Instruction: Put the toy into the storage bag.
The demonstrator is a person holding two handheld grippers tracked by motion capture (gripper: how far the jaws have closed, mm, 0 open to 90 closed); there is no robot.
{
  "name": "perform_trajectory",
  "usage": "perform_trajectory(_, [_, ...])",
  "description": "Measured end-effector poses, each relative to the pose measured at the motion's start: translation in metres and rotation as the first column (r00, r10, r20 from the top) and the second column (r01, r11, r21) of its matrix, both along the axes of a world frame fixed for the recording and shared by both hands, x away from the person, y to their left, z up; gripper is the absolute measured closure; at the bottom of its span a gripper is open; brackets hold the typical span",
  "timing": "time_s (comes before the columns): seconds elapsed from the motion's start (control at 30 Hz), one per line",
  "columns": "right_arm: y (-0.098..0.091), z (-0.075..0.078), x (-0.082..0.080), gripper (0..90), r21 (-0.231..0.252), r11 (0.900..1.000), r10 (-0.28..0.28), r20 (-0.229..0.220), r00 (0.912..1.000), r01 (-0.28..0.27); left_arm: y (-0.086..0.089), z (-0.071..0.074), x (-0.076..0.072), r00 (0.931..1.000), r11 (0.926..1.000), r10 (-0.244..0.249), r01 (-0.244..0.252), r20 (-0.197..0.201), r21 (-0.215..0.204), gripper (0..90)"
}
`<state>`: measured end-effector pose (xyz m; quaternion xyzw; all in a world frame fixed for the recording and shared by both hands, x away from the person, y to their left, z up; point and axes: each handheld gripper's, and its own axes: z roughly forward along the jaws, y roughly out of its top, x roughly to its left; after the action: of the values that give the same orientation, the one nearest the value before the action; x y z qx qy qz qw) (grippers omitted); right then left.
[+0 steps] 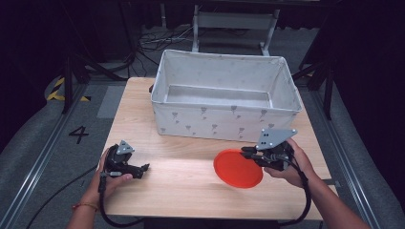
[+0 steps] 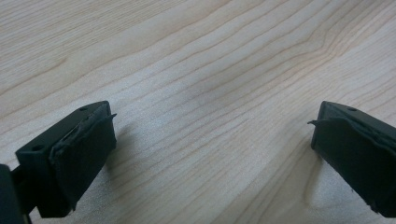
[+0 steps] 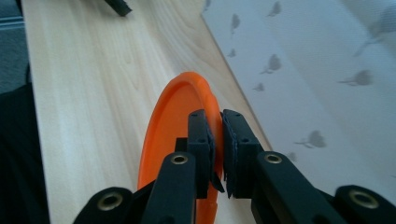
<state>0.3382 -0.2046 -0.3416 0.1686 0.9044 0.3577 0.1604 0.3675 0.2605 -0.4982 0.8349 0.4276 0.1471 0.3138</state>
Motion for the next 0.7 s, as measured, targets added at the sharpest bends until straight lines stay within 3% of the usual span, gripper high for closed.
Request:
perform_trajectory(0.47, [-0.038,0.039,-0.005,82.6,0.018,0.9985,-0.053,0.057,0.9969,0.052,0.0,0.0,0.0,1.0,1.0,0.004,-0.004,0.0,0.004,0.2])
perform_trajectory(0.57, [-0.044,0.042,-0.005,82.6,0.044,0.9976,-0.056,0.046,0.9973,0.054,0.0,0.0,0.0,1.0,1.0,0.004,-0.004,0.0,0.004,0.2])
perform_trajectory(0.7, [-0.046,0.043,-0.006,82.6,0.037,0.9983,-0.047,0.045,0.9979,0.045,0.0,0.0,0.0,1.0,1.0,0.002,-0.002,-0.001,0.001,0.1])
